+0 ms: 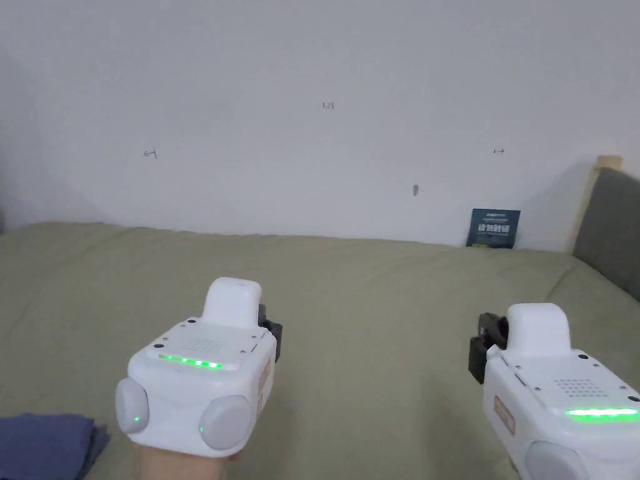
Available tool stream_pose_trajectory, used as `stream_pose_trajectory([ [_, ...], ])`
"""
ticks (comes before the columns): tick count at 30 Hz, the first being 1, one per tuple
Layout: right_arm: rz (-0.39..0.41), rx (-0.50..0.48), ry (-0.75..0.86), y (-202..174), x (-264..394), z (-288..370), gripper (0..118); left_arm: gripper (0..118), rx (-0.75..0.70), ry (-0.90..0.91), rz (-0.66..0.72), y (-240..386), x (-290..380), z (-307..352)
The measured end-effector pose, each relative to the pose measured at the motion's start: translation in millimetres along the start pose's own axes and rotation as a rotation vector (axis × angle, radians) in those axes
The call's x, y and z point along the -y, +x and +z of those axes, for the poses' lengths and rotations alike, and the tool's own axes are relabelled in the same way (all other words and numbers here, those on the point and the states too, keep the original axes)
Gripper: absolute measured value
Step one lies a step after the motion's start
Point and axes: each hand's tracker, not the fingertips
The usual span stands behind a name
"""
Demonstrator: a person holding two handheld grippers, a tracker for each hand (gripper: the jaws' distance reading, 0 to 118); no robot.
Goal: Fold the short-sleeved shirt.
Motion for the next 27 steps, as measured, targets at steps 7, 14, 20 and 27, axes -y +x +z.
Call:
stream_pose_trajectory([
  [7, -0.009, -0.012, 0.024, -0.4, -5.2, 13.2, 1, 0, 0.004, -0.007, -0.026, 14.1, -16.0, 11.8],
  [14, -0.027, -0.018, 0.023, 8.4, -0.4, 7.6, 2, 0, -0.032, -0.001, 0.001, -2.5, -15.1, 18.3],
  [20, -0.013, -0.018, 0.04, 7.6, 2.1, 16.0, 3, 1, -0.05, 0.011, 0.026, -10.6, -14.1, 18.0],
  [27, -0.021, -0.009, 0.078, 12.4, 13.3, 16.4, 118, 118, -0.098, 0.015, 0.022, -23.7, 2.0, 22.5],
])
